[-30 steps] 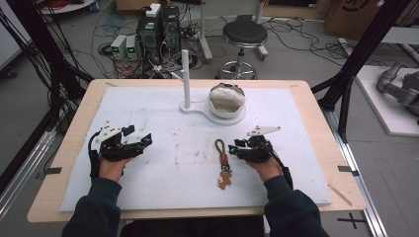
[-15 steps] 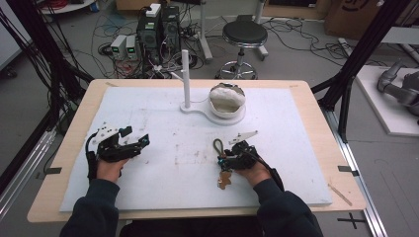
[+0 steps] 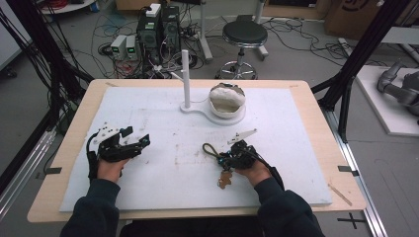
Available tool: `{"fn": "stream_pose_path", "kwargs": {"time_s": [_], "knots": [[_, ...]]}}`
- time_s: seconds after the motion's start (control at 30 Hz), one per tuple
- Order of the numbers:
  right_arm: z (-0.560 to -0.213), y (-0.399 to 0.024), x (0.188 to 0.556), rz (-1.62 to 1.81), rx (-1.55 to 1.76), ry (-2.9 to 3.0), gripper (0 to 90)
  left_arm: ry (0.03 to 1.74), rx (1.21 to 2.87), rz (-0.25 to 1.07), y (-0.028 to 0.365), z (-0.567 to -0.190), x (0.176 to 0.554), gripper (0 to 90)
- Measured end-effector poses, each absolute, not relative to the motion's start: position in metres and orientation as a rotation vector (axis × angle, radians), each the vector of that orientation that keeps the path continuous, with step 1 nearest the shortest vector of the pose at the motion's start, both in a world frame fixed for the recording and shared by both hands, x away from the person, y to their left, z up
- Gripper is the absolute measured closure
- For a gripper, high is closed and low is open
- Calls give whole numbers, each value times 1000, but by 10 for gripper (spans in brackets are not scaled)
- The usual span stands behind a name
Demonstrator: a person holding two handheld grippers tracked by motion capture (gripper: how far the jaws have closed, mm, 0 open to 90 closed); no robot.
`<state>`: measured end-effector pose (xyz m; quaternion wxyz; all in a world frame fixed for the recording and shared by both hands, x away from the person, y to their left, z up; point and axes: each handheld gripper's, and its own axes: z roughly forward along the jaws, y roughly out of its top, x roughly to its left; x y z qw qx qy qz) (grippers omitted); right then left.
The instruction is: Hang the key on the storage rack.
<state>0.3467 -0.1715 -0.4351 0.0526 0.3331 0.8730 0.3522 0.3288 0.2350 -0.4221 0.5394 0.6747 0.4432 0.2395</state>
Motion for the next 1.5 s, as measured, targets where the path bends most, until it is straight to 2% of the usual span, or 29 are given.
{"fn": "stream_pose_path", "kwargs": {"time_s": [0.23, 0.47, 1.07, 1.5], "knots": [[-417, -180, 348, 1373, 982, 2479, 790, 1059, 1574, 573, 242, -421, 330, 220], [-395, -168, 357, 1517, 916, 2325, 790, 1063, 1548, 576, 248, -419, 330, 220], [-333, -100, 414, 1488, 788, 2116, 790, 1057, 1539, 561, 249, -421, 331, 220], [-328, -77, 445, 1351, 887, 2033, 789, 1056, 1542, 557, 249, -421, 331, 220]]}}
